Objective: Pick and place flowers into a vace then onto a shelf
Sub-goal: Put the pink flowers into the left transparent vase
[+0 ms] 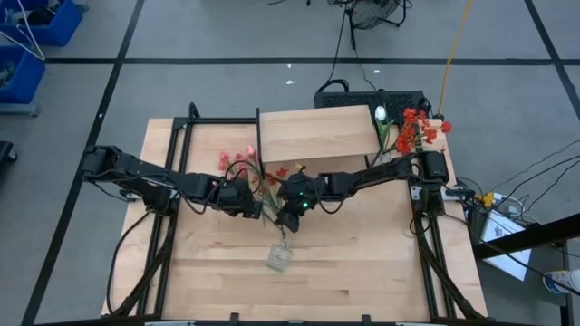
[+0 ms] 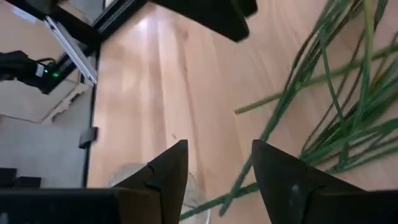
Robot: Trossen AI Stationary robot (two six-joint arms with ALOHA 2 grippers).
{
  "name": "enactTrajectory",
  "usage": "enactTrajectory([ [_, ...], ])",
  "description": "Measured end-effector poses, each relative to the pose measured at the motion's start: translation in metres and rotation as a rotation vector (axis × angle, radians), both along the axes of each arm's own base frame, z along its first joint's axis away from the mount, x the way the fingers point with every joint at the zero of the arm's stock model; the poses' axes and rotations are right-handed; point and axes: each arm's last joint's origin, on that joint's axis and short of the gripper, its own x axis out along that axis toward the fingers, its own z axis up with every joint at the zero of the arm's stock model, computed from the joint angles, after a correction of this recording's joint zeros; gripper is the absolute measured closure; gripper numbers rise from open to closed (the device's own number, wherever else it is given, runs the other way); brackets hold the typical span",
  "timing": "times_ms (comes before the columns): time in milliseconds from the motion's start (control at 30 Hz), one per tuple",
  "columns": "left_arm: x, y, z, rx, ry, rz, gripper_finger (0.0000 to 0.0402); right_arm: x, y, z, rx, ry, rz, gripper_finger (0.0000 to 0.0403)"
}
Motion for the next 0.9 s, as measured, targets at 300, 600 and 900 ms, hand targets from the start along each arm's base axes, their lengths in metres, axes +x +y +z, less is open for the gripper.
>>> enactTrajectory([
  [300,0.000,0.000,0.001,0.003,-0.008,-0.013,0.0246,-0.006,0.003,-0.021,0.148,0.152,0.010,0.0232],
  [600,0.028,-0.005,0.026,-0.114,-0.389,-0.130,0.0245,-0.040,0.015,-0.011,0.272,0.190,-0.108,0.0232],
  [900,0.031,-0.006,0.016,-0.319,-0.315,-0.061,0.0234,-0.075,0.030,-0.027,0.526,0.075,-0.236,0.0232],
])
